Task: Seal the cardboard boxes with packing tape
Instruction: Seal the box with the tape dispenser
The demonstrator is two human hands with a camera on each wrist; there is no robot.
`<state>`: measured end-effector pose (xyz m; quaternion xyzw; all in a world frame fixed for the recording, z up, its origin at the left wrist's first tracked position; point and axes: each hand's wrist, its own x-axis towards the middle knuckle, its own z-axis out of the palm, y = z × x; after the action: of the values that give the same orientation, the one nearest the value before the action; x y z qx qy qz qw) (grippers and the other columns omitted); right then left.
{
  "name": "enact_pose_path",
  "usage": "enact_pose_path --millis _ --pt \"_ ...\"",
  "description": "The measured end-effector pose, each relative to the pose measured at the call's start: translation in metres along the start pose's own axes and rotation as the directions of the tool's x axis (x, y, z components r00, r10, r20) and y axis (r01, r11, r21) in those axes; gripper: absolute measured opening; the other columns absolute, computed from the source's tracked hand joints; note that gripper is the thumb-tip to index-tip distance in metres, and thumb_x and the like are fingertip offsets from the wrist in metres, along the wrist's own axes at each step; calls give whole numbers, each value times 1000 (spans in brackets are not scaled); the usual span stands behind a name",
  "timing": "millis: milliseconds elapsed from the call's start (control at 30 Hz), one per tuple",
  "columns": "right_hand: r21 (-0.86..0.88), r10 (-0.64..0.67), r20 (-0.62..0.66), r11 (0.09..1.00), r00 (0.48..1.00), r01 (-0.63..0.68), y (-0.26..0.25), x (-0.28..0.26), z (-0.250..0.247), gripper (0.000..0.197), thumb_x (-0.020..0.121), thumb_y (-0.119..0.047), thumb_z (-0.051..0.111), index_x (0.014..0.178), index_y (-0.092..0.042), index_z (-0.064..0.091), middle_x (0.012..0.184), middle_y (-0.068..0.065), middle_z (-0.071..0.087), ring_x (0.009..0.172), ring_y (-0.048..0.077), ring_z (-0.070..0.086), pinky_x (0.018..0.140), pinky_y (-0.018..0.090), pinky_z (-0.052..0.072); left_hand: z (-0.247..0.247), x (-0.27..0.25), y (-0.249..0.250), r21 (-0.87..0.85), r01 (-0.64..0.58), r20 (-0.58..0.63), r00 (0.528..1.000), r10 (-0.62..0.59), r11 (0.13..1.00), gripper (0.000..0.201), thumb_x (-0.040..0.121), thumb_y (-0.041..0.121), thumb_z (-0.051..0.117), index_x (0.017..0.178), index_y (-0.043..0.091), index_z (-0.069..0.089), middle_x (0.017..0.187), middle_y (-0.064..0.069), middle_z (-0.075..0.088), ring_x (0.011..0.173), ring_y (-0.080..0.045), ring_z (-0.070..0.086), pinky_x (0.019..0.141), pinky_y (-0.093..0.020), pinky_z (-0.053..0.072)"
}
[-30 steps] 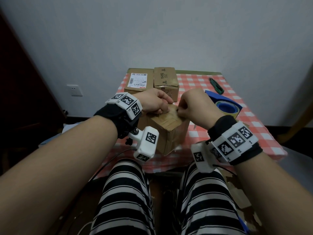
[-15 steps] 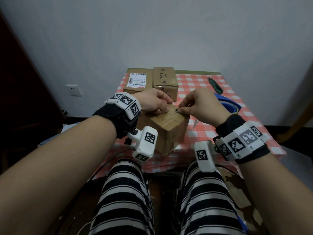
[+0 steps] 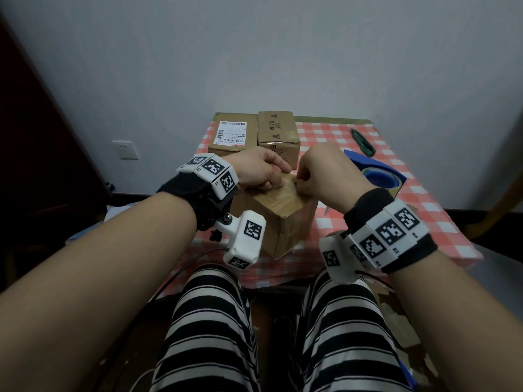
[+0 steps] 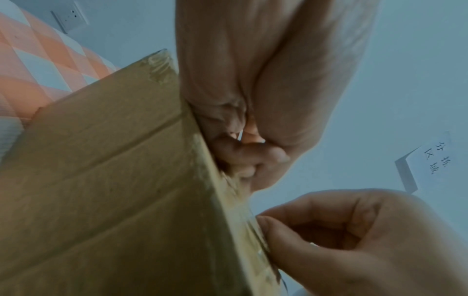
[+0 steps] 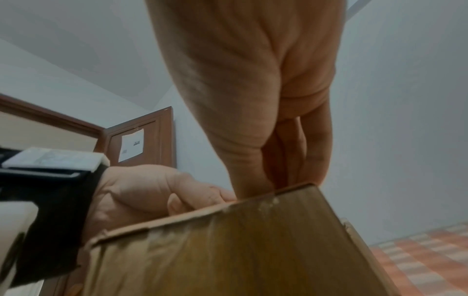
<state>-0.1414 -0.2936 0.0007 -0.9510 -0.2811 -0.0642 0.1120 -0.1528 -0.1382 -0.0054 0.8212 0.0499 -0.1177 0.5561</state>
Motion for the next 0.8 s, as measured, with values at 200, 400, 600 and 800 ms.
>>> enact_pose_path --millis 200,400,600,800 --pt "195 11 -54 981 998 0 14 -2 6 11 85 -13 70 77 -7 74 74 7 69 64 18 63 56 27 53 0 0 -1 -1 -9 4 1000 9 1000 27 85 -14 57 94 10 63 72 -2 53 41 -2 45 41 -11 41" --pt "385 84 -50 921 995 -59 22 -4 10 10 86 -12 70 79 -6 74 70 1 67 58 6 57 49 10 43 0 0 0 1 -15 4 1000 15 1000 27 85 -14 57 99 8 63 72 -2 53 40 -2 45 41 -11 41" --pt "439 83 -54 897 995 -51 27 -8 10 5 87 -16 72 86 -11 73 78 -4 68 67 2 60 59 10 47 0 0 -1 5 -14 1 1000 14 1000 26 85 -14 58 93 11 63 72 -2 53 40 -2 46 41 -11 41" --pt "396 47 -21 918 999 -35 30 -22 -2 31 89 -1 54 84 -21 78 96 -5 67 78 10 67 61 22 54 0 0 0 1 1 -5 1000 -1 1000 27 85 -13 60 102 8 64 74 1 52 45 -3 46 42 -10 41"
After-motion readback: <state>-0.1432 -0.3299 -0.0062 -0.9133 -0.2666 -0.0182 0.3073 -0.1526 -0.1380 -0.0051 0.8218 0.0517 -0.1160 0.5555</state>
